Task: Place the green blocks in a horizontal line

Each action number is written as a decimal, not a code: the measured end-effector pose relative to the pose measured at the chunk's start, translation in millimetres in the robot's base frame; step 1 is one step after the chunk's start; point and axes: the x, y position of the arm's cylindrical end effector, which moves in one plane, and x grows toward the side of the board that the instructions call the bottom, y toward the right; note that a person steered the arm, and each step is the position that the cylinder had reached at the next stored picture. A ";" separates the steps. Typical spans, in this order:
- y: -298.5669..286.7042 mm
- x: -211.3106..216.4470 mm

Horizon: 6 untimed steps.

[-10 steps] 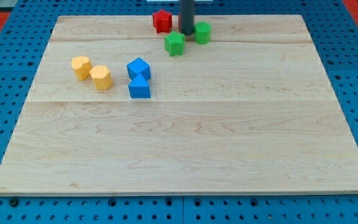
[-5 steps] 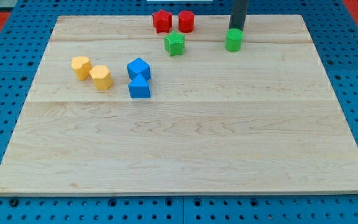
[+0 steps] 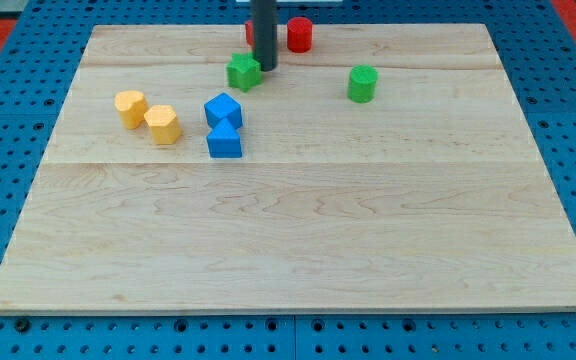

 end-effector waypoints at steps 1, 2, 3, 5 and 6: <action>-40.7 0.0; -101.4 0.3; -132.4 12.9; -118.7 22.0; -113.4 51.4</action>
